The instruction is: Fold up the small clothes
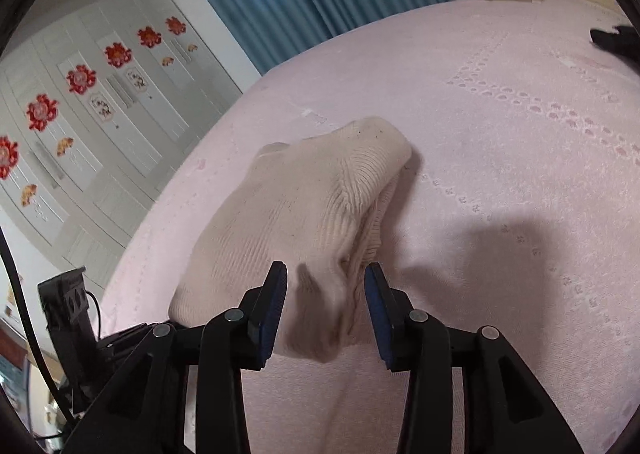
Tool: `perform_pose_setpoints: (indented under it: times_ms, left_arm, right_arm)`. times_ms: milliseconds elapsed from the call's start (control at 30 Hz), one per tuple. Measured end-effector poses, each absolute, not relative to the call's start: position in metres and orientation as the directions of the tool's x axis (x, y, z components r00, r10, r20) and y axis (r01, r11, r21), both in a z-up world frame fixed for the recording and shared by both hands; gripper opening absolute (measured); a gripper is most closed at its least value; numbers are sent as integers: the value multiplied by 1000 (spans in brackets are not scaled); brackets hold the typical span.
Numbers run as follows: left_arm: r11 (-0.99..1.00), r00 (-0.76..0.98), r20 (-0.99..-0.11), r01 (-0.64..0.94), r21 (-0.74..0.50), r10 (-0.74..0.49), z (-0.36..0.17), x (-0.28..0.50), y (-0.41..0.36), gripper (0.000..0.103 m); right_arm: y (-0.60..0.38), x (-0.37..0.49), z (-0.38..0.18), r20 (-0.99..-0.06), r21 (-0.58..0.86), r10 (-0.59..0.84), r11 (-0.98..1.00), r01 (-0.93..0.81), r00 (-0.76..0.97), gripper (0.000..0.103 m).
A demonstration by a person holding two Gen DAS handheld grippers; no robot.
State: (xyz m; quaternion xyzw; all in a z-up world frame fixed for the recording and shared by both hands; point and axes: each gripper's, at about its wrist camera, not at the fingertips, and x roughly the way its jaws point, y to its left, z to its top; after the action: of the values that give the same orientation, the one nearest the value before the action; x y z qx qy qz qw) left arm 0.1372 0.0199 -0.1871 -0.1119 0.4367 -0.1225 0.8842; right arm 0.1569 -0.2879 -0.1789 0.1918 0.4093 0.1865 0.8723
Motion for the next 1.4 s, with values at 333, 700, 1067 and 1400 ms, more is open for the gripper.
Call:
perform_pose_setpoints:
  times_ms: [333, 700, 1067, 1400]
  left_arm:
    - [943, 535, -785, 71, -326, -312, -195, 129, 34, 7]
    - [915, 650, -678, 69, -398, -344, -154, 147, 36, 33]
    - [904, 623, -662, 209, -373, -417, -135, 250, -8, 33]
    - [983, 583, -792, 131, -127, -180, -188, 333, -16, 27]
  right_arm:
    - [-260, 176, -181, -644, 459, 457, 872, -169, 614, 41]
    - [-253, 191, -200, -746, 376, 367, 921, -103, 556, 14]
    - [-246, 217, -140, -676, 291, 346, 936, -197, 651, 33]
    - [-224, 265, -191, -745, 217, 313, 949, -230, 589, 33]
